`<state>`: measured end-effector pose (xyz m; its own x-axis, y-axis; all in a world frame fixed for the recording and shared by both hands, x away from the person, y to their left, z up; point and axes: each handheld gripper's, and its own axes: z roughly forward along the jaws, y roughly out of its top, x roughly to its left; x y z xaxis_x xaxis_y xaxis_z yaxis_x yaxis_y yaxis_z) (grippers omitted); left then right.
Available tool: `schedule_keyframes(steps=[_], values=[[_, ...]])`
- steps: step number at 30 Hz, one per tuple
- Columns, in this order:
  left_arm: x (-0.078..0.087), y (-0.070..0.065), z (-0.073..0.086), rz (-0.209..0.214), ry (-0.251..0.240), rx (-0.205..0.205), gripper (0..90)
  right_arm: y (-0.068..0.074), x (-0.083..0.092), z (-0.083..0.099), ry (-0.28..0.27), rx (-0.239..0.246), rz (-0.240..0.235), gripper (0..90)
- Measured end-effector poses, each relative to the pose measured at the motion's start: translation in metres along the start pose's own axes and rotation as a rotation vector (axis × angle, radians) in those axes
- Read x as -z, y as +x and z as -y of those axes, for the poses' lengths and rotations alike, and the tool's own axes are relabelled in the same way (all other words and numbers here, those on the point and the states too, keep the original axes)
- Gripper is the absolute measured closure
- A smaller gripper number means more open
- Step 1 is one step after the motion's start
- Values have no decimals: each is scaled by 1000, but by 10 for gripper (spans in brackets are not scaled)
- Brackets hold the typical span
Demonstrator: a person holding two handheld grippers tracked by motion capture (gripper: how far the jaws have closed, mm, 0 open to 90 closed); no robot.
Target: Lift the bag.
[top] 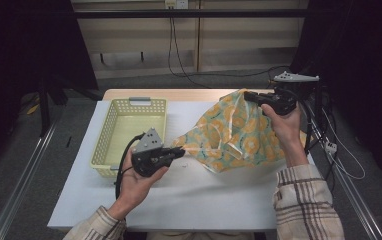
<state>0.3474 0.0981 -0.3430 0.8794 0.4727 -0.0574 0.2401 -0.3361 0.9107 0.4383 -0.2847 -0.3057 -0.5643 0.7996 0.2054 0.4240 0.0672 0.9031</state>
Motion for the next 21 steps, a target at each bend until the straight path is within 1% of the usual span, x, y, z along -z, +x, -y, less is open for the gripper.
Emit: schedule_keyframes(steps=[3, 5, 7, 13, 15, 18, 20, 21], values=[[11, 6, -14, -15, -64, 20, 897, 3, 2, -7, -5, 16, 0, 900], [19, 11, -24, -37, -98, 18, 897, 5, 4, -12, -9, 24, 5, 900], [25, 16, -34, -55, -124, 16, 897, 6, 6, -18, -25, 29, 5, 900], [43, 34, -63, -101, -235, 60, 897, 6, 9, -33, -52, 37, 7, 900], [50, 39, -74, -117, -267, 60, 897, 6, 9, -37, -59, 40, 6, 900], [60, 47, -92, -145, -300, 48, 897, 6, 10, -43, -67, 41, 8, 900], [67, 53, -104, -164, -330, 59, 897, 5, 10, -47, -69, 41, 12, 900], [70, 56, -109, -166, -342, 59, 897, 5, 10, -49, -71, 42, 14, 900]])
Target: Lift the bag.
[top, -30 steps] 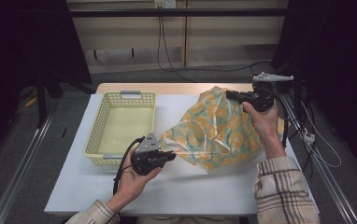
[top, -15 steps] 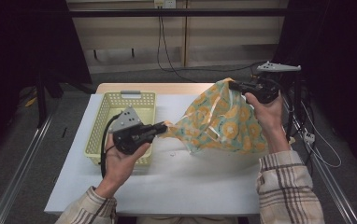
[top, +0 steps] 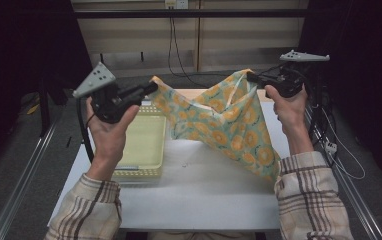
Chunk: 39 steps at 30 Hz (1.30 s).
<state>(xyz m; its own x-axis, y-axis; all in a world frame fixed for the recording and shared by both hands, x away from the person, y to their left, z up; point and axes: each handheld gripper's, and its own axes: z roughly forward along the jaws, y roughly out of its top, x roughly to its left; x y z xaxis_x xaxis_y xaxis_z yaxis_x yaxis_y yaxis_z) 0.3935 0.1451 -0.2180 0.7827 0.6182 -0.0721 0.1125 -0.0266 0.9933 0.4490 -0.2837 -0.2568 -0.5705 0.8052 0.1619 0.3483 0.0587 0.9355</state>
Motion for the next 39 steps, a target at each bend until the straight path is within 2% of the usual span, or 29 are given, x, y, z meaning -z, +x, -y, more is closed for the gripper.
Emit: schedule_keyframes(steps=[7, 9, 15, 16, 20, 25, 30, 39], values=[[3, 16, -37, -43, -64, 8, 897, -1, 1, -18, -9, 10, 21, 900], [3, 20, -46, -60, -72, -3, 898, -2, 1, -25, -8, 23, 31, 900], [7, 24, -65, -82, -84, -19, 897, -2, 10, -45, -26, 52, 54, 900], [8, 23, -66, -78, -86, -7, 897, -2, 13, -47, -34, 62, 58, 900], [5, 17, -58, -54, -68, -21, 897, -8, 24, -42, -32, 55, 70, 900], [-8, 17, -35, -44, -24, 11, 897, -14, 23, -21, 4, 45, 92, 900], [-15, 20, -16, -34, 46, 22, 894, -20, 22, 0, 31, 22, 110, 900], [-25, 25, 15, -30, 159, 25, 869, -22, 21, 22, 82, 24, 136, 883]])
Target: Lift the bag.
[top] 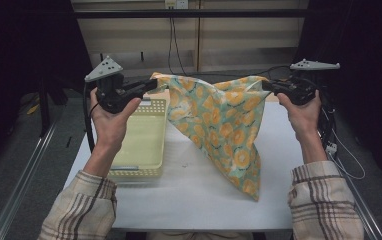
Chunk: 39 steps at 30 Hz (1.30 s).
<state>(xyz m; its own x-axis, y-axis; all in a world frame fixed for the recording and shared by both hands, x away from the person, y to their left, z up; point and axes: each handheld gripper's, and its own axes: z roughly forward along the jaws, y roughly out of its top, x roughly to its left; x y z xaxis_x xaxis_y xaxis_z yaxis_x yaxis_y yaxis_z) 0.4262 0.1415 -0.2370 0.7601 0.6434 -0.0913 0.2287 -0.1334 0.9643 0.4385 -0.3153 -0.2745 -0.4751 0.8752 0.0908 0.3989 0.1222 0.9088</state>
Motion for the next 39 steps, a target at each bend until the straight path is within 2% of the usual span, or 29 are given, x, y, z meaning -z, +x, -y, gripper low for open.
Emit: schedule_keyframes(steps=[5, 6, 8, 9, 12, 15, 16, 20, 22, 24, 25, 28, 30, 31, 34, 39], values=[[-10, -1, 17, 17, 74, -13, 801, -1, 0, 10, 15, -7, 18, 817], [-12, -1, 20, 18, 91, -14, 757, -2, 0, 13, 24, -13, 21, 787], [-14, -4, 26, 17, 114, -33, 583, -3, -1, 18, 44, -17, 24, 680], [-14, -5, 28, -2, 126, -39, 532, -4, -1, 21, 44, -18, 21, 622], [-11, -7, 35, -12, 136, -39, 325, -2, 4, 25, 31, -25, 0, 471], [-5, -10, 42, -29, 138, -41, 172, 1, 11, 25, 16, -29, -9, 341], [-2, -11, 45, -36, 138, -42, 141, 3, 14, 25, 13, -26, -10, 330], [12, -11, 58, -53, 140, -26, 82, 12, 22, 32, 26, -9, -12, 229], [20, -12, 66, -71, 136, -24, 73, 18, 25, 40, 31, 3, 0, 223], [25, -13, 75, -69, 148, -19, 57, 21, 27, 47, 33, 6, 3, 205], [28, -13, 81, -63, 159, -25, 56, 23, 27, 52, 43, 7, 4, 199], [34, -15, 101, -81, 190, -15, 54, 29, 29, 70, 62, 11, 17, 192], [37, -15, 113, -80, 194, 1, 55, 31, 28, 81, 88, 9, 22, 180], [39, -15, 118, -82, 200, -4, 54, 32, 28, 87, 96, 10, 25, 184], [46, -17, 127, -86, 197, -14, 52, 36, 30, 98, 119, 20, 36, 183], [52, -21, 142, -98, 210, 9, 45, 39, 34, 113, 120, 0, 41, 188]])
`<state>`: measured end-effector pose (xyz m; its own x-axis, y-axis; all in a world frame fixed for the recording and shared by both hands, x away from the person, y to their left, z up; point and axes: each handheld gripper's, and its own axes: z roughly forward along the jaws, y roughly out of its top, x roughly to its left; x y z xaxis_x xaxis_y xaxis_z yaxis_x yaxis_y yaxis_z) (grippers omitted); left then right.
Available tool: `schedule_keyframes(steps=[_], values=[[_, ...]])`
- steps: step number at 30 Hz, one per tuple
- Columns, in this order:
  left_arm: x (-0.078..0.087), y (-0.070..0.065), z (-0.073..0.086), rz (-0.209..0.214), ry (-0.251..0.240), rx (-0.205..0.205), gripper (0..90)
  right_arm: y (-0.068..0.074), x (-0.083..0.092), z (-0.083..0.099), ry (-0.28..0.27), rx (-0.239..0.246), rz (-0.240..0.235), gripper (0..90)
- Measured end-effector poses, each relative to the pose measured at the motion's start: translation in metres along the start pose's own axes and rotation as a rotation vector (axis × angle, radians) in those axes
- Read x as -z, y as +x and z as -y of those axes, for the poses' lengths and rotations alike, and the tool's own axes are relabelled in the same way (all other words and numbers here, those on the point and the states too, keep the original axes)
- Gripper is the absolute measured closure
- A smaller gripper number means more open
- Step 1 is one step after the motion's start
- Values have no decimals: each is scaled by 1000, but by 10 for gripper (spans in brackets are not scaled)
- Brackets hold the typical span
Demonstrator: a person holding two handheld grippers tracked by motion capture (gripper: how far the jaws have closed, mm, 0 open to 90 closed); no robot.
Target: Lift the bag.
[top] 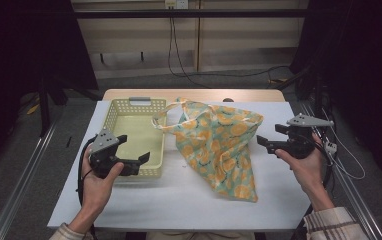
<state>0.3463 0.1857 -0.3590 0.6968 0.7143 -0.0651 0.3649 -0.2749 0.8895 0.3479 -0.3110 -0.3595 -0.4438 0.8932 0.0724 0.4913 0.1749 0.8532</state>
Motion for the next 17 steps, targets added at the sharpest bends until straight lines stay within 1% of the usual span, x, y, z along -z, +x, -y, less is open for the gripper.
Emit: schedule_keyframes(steps=[2, 3, 5, 6, 8, 9, 10, 11, 12, 13, 14, 15, 17], values=[[1, -4, 8, -4, 8, 1, 46, 2, 0, 7, 6, -1, 7, 187], [2, -5, 12, -7, 12, -7, 49, 3, 0, 11, 7, -3, 9, 190], [4, -8, 21, -6, 8, -2, 50, 6, 1, 22, 15, -8, 14, 193], [5, -9, 27, -12, 4, 2, 54, 7, 1, 27, 25, -13, 12, 193], [6, -11, 40, -24, 3, 19, 59, 9, 1, 38, 46, -19, 6, 199], [6, -11, 48, -24, -10, 41, 60, 10, 1, 42, 44, -20, 9, 202], [6, -11, 53, -17, -13, 57, 60, 11, 2, 47, 43, -26, 12, 204], [8, -11, 56, -20, -12, 66, 65, 12, 2, 52, 38, -36, 11, 204], [9, -10, 56, -24, -20, 65, 66, 13, 1, 57, 44, -37, 6, 203], [11, -9, 56, -34, -33, 68, 66, 14, 1, 60, 53, -36, 4, 203], [12, -9, 57, -47, -45, 75, 66, 14, 0, 61, 51, -34, 3, 203], [13, -9, 57, -52, -47, 80, 66, 14, 1, 61, 40, -38, 6, 203], [13, -9, 59, -52, -39, 64, 65, 14, 2, 61, 22, -38, 4, 196]])
